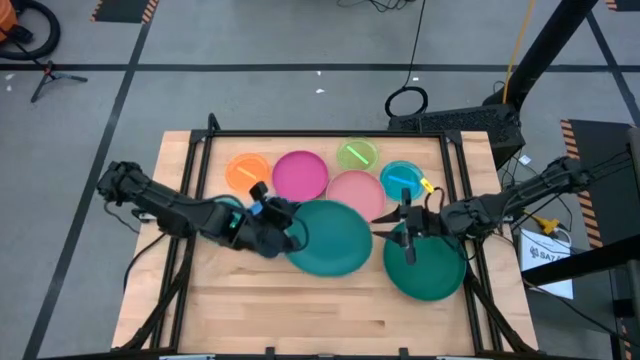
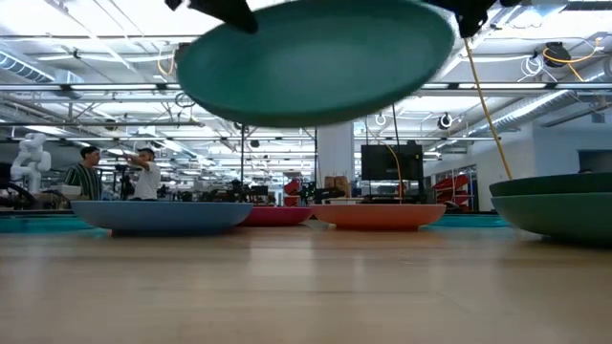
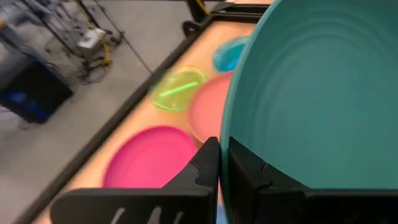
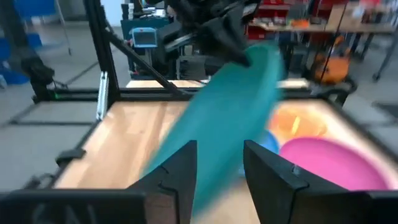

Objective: Stack plastic plates
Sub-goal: Stack the green plate on top of the dark green plate

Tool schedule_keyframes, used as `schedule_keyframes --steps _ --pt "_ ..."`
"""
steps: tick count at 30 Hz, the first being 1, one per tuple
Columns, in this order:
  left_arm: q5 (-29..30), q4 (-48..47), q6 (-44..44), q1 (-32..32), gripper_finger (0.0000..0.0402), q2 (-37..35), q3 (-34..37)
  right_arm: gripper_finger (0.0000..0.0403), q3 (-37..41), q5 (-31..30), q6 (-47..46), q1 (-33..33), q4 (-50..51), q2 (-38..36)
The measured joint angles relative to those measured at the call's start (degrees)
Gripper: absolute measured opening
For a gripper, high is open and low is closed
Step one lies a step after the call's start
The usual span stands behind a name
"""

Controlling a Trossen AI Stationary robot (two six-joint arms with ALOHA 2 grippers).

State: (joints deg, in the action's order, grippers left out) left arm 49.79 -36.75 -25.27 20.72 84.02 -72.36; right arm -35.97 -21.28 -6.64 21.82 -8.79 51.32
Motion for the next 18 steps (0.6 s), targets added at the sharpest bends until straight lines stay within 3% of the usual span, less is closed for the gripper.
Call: schedule_keyframes --steps 4,8,13,18 --pt "0.20 0.67 4.83 -3.33 0.0018 0.00 0.00 0.0127 -1.79 -4.63 -9.99 2.12 0.64 4.20" --pt "0.53 -0.63 5.86 -5.67 0.0018 0.00 0.00 0.0122 -7.55 -11.31 -13.72 4.24 3.94 8.74" --pt "1.38 -3.44 4.56 -5.91 0.0019 0.00 0.01 0.0121 -18.26 -19.08 -19.69 5.44 14.70 14.68" --pt "2.40 -5.26 5.46 -5.16 0.0019 0.03 0.55 0.0121 -30.54 -22.41 -29.36 6.45 31.04 22.93"
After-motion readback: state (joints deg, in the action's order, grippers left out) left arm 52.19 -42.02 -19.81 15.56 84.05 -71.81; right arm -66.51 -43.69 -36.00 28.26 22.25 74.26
